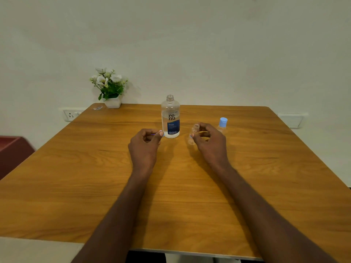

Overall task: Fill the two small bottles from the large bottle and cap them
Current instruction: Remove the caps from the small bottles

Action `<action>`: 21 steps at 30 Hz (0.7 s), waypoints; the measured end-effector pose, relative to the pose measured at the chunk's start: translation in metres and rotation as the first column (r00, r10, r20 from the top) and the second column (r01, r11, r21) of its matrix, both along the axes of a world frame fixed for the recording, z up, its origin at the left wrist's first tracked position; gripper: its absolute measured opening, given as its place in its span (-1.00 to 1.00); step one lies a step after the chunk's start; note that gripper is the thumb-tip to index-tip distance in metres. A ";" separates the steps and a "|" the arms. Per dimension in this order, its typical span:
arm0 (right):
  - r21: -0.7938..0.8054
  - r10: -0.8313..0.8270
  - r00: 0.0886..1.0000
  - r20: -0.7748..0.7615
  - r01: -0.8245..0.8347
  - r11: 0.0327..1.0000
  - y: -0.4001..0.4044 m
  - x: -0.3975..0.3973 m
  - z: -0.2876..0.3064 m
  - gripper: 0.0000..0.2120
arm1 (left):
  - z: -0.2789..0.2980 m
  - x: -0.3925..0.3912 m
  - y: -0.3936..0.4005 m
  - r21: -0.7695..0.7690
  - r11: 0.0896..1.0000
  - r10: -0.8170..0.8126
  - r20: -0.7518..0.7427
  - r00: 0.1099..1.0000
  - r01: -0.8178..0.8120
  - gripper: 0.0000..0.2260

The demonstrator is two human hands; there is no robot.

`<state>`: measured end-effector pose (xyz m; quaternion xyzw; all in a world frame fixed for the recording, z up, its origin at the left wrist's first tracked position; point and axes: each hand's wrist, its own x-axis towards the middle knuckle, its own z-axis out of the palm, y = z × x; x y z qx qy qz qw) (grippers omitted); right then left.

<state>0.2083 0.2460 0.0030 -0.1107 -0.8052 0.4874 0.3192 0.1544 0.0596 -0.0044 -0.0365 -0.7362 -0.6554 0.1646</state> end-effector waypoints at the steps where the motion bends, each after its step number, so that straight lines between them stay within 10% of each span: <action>1: 0.035 -0.010 1.000 0.000 0.010 0.999 -0.001 0.000 -0.001 -0.60 | -0.001 0.000 -0.001 -0.047 0.999 0.022 -0.001 1.000 -0.022 -0.82; 10: 0.211 -0.056 0.997 0.051 0.044 0.977 0.000 -0.009 -0.004 -0.55 | -0.001 0.001 -0.001 -0.453 0.891 0.019 -0.048 0.999 -0.039 -0.79; 21: 0.202 -0.096 0.991 0.096 0.075 0.977 0.002 -0.011 -0.005 -0.54 | 0.004 0.009 -0.003 -0.522 0.845 0.161 0.041 0.986 -0.116 -0.97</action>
